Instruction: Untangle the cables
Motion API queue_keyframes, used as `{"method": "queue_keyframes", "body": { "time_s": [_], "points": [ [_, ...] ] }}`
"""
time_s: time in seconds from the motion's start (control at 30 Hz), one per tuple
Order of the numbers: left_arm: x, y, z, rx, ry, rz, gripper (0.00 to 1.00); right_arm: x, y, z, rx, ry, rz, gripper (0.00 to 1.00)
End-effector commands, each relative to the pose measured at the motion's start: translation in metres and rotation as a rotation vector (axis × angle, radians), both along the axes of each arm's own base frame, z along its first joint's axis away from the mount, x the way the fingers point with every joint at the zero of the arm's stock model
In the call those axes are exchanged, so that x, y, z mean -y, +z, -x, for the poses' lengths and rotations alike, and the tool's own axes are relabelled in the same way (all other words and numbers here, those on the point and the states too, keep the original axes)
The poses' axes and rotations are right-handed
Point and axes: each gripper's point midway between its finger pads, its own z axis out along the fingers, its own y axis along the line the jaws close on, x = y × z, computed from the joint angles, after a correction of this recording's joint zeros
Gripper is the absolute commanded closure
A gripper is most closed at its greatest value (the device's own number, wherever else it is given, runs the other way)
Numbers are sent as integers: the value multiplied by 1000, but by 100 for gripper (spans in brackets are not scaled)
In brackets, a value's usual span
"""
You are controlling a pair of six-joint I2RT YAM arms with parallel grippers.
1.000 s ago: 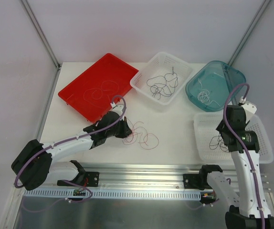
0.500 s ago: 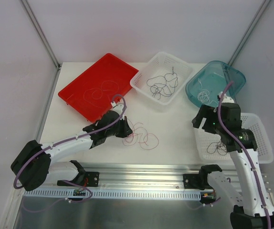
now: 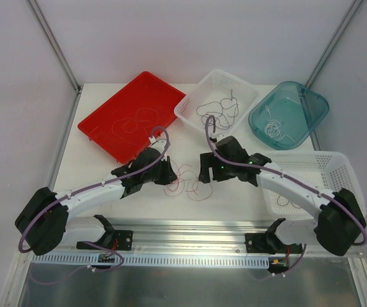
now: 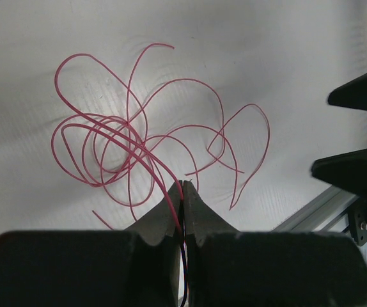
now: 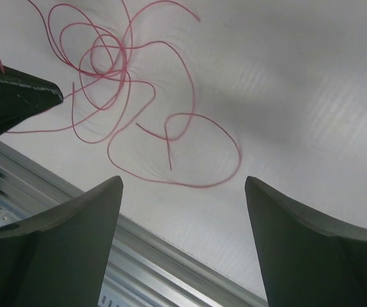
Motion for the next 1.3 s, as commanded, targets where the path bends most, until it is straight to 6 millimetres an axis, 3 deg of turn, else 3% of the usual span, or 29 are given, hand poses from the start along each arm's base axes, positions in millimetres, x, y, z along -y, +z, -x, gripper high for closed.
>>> {"method": "queue_keyframes", "body": {
  "time_s": [0.0, 0.23, 0.33, 0.47, 0.57, 0.67, 0.73, 0.9, 0.97, 1.13, 1.2, 1.27],
  "points": [
    [4, 20, -7, 45, -10, 20, 100, -48, 4, -18, 34, -27, -115, 20],
    [-1, 22, -6, 55, 4, 7, 100, -85, -36, -16, -47, -47, -128, 30],
    [-5, 22, -7, 64, 12, -8, 100, -98, -51, -13, -86, -42, -144, 40],
    [-11, 21, -7, 66, 22, -21, 100, -95, -65, -4, -123, -44, -129, 53],
    [-12, 22, -7, 69, 26, -18, 100, -90, -64, -6, -102, -53, -109, 64],
    [-13, 24, -7, 74, 26, -16, 100, -72, -67, -13, -61, -96, -20, 78],
    [-16, 21, -5, 59, 28, -30, 100, -65, -68, -13, -49, -100, 6, 81],
    [-17, 19, -3, 49, 32, -28, 100, -68, -44, -10, -22, -96, -40, 73],
    [-17, 19, -3, 48, 34, -27, 100, -75, -23, -8, 12, -85, -74, 69],
    [-16, 18, -3, 38, 38, -26, 100, -92, 6, -4, 55, -74, -130, 58],
    [-16, 18, -3, 36, 37, -24, 100, -101, 10, -3, 46, -80, -163, 55],
    [-16, 18, -3, 36, 39, -24, 100, -108, 0, -1, 22, -91, -146, 53]
  ]
}}
